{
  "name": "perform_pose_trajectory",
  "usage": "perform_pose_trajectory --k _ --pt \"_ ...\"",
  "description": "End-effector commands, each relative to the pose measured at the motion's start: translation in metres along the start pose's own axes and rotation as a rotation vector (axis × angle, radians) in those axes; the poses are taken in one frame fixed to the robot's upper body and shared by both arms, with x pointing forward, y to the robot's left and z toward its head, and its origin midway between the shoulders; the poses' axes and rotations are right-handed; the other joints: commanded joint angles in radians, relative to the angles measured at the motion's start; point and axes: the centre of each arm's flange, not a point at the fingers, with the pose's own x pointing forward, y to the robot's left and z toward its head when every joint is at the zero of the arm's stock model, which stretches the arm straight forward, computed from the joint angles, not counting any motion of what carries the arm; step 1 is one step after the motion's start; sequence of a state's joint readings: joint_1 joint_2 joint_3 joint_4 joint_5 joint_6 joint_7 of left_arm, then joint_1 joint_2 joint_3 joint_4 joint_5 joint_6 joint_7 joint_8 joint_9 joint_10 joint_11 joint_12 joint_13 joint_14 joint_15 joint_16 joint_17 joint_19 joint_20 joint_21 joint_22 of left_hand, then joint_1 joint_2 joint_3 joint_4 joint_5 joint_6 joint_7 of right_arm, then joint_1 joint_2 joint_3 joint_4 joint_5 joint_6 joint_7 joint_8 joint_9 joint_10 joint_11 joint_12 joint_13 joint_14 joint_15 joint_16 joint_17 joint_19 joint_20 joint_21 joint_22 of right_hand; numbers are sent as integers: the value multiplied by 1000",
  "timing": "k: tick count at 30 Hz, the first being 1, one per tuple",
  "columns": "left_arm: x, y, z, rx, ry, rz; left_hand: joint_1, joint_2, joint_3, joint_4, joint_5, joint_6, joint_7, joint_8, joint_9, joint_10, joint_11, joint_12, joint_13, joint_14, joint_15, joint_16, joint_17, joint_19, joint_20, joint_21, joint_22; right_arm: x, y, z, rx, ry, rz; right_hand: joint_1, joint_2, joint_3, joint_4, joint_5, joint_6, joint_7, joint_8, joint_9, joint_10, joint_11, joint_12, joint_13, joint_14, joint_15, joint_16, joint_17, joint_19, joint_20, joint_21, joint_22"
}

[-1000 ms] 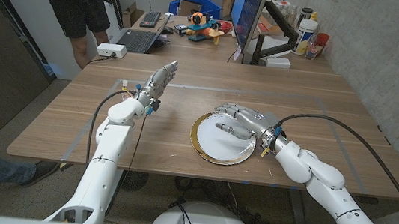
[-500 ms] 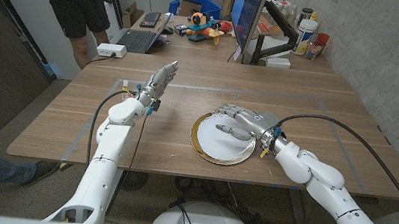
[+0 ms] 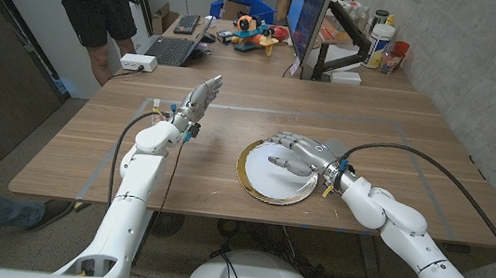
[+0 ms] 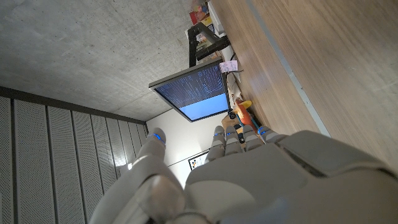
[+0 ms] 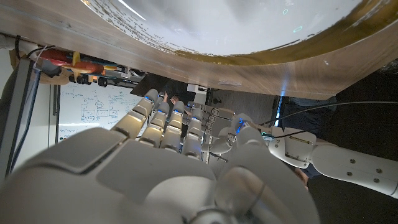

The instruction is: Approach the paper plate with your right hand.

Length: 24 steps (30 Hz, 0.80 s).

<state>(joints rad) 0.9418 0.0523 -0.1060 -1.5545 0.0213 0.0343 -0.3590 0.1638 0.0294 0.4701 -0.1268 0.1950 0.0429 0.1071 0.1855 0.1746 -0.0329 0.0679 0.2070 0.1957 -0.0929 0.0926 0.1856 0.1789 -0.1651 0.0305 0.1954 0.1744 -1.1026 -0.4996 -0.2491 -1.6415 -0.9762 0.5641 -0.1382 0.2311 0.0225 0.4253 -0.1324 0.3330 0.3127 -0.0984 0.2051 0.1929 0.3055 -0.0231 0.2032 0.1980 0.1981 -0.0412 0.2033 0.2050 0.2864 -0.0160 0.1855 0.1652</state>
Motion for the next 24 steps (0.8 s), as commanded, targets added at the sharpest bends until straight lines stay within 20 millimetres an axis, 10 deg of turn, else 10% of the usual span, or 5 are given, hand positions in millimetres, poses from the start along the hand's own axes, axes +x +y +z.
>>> perform_pose_trajectory --k 1,24 --pt "1 -1 2 4 -1 -6 1 12 -2 -2 -4 7 2 2 5 -5 -1 5 2 -8 -4 1 2 -11 5 -1 6 -1 3 0 -5 4 1 12 0 8 -2 5 8 -7 4 3 -1 1 -1 1 -3 -6 1 -1 -2 -3 -2 3" --pt "1 1 -2 -1 9 -1 0 13 -3 -2 -4 7 2 2 5 -6 -2 5 2 -9 -4 1 2 -12 5 0 6 2 13 -3 0 19 43 13 4 11 -1 7 16 -9 5 3 3 0 0 1 3 -7 4 0 -11 -3 -3 3"
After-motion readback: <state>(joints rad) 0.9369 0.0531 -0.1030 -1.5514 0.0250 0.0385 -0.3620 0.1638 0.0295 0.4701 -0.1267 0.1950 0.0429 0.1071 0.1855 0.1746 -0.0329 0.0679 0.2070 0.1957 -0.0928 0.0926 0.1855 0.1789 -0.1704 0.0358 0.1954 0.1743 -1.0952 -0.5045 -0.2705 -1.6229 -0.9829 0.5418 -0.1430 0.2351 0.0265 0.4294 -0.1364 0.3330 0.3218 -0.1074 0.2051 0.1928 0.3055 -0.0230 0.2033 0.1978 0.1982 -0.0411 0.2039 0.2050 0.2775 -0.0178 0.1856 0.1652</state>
